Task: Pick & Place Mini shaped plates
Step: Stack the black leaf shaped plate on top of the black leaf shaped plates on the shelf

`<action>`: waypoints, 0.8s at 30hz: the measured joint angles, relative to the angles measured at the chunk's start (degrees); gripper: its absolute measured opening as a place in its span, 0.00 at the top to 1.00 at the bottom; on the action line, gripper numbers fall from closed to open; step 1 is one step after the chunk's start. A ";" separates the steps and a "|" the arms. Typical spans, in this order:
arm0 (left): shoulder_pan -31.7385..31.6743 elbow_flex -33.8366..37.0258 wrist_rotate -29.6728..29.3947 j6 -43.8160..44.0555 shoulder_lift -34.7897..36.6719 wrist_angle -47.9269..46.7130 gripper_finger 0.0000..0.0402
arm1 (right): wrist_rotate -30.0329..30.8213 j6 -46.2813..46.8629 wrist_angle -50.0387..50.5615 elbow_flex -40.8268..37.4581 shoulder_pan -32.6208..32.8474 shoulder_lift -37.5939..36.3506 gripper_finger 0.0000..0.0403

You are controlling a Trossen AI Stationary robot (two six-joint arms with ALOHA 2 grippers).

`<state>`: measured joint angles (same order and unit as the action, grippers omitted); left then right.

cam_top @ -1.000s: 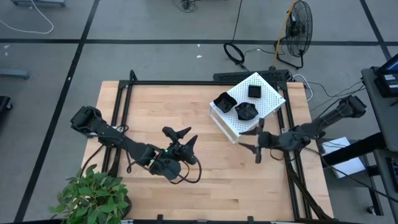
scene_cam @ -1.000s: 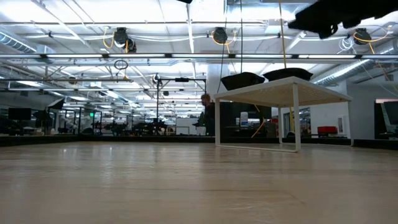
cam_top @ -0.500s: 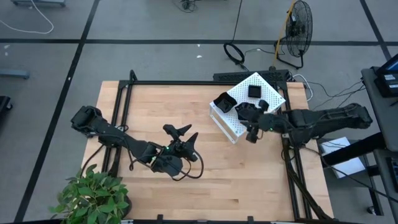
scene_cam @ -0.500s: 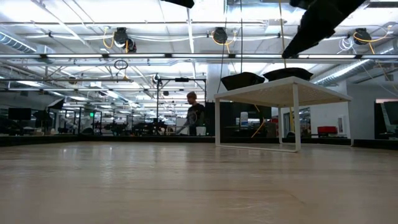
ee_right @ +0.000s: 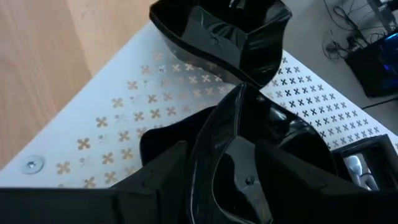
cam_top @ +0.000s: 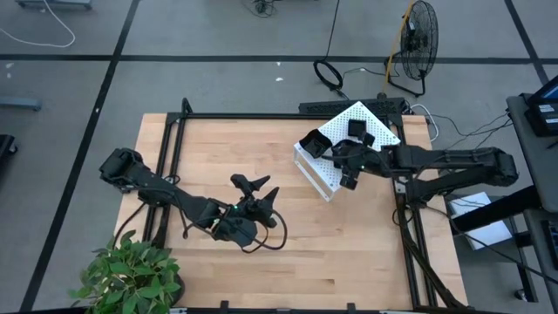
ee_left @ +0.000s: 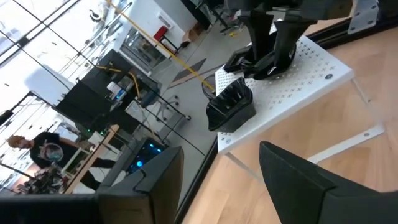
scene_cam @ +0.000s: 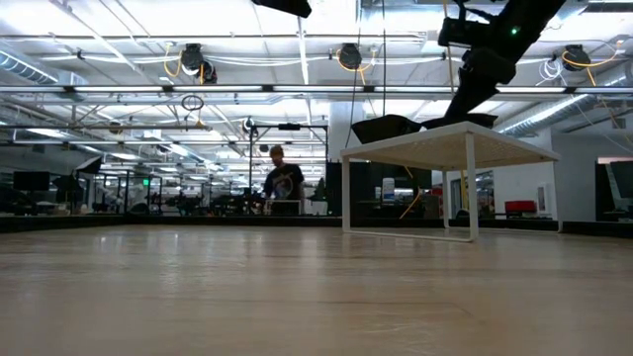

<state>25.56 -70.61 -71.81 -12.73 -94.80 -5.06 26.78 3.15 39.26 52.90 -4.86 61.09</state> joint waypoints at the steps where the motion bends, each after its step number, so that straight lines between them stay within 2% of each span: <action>1: 0.00 -0.02 0.00 0.00 0.00 0.04 0.47 | -0.04 -0.11 -0.08 0.00 -0.04 -0.13 0.57; 6: 0.00 0.00 -0.02 0.03 0.00 0.04 0.47 | 0.04 -1.70 0.04 0.02 0.04 -0.97 0.69; 14: 0.00 -0.01 -0.03 0.20 0.00 0.06 0.47 | 0.00 -6.39 0.01 0.02 0.04 -1.43 0.98; 24: 0.00 -0.02 -0.03 0.20 0.00 0.09 0.47 | -0.06 -11.05 0.45 0.00 0.09 -3.00 1.00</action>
<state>25.56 -70.63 -71.84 -12.53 -94.80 -4.97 26.72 -7.90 39.71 52.90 -4.78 58.09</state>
